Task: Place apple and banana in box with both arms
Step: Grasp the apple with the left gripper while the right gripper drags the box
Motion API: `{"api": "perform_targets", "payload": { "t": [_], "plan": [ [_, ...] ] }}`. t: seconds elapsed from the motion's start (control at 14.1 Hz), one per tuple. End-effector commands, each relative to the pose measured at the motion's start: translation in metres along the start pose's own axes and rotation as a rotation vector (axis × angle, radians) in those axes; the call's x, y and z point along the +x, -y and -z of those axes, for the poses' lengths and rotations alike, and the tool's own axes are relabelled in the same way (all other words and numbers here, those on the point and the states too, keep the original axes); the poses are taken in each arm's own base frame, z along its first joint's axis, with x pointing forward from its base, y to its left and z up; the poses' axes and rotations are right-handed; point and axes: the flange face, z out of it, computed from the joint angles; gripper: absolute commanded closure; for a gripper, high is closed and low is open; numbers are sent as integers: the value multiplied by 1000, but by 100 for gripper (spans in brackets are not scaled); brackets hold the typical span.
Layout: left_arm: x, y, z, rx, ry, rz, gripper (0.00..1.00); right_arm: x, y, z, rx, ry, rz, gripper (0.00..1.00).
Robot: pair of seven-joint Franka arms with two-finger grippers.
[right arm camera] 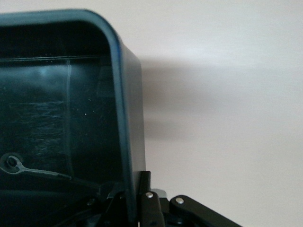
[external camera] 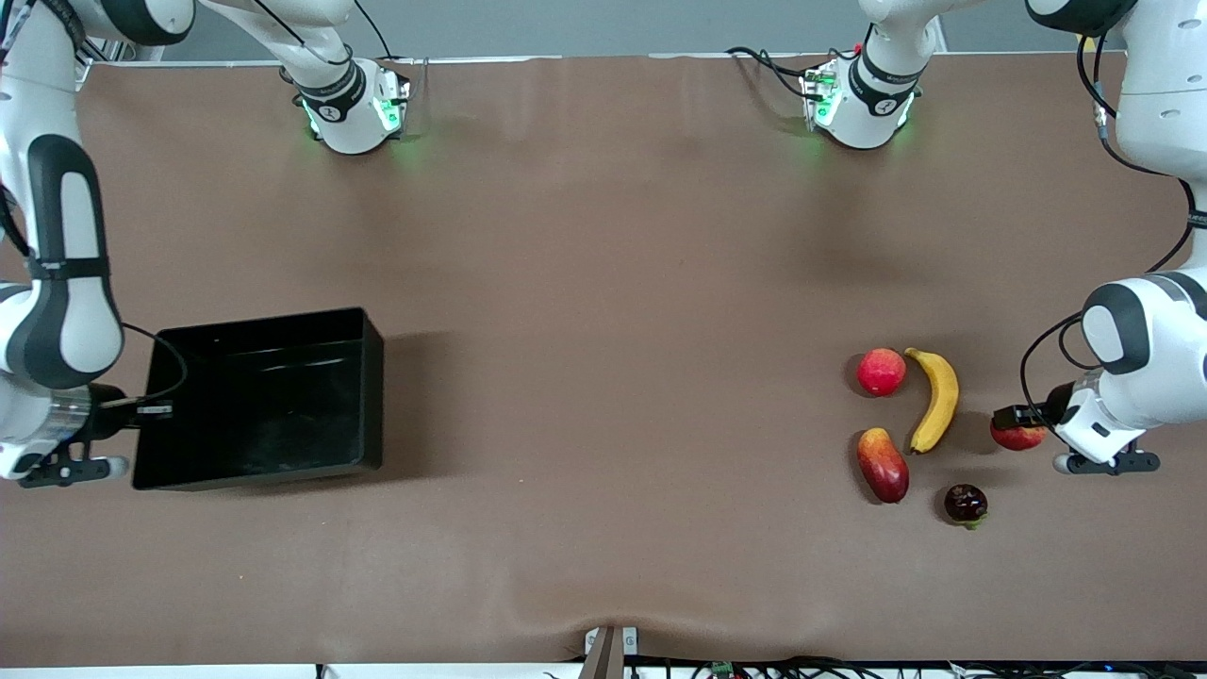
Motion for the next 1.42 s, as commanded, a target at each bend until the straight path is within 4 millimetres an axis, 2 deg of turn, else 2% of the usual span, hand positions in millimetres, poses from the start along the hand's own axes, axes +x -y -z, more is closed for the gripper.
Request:
{"api": "perform_targets", "payload": {
  "t": [0.0,0.21,0.36,0.5,0.64,0.85,1.0,1.14,1.21,1.35],
  "plan": [
    [10,-15,49,-9,-24,-2,100,5,55,-5,123,11,18,100],
    [12,-40,88,-25,-50,75,100,20,145,-19,123,48,-94,100],
    [12,-67,106,-44,-53,143,100,24,200,-26,104,64,-142,100],
    [12,-96,116,-62,-62,226,100,25,250,-32,88,59,-171,100],
    [12,-139,116,-88,-53,281,100,26,299,-38,75,32,-200,100],
    [10,-198,115,-96,-42,329,100,19,389,-53,65,-32,-224,100],
    [6,-226,115,-100,-35,373,100,11,443,-78,54,-55,-270,100],
    [4,-241,120,-103,-41,389,100,-1,490,-107,49,-76,-280,100],
    [3,-240,128,-108,-50,394,100,-6,507,-124,40,-75,-280,100],
    [-5,-246,148,-107,-38,391,100,-14,528,-149,32,-76,-254,100]
  ]
}}
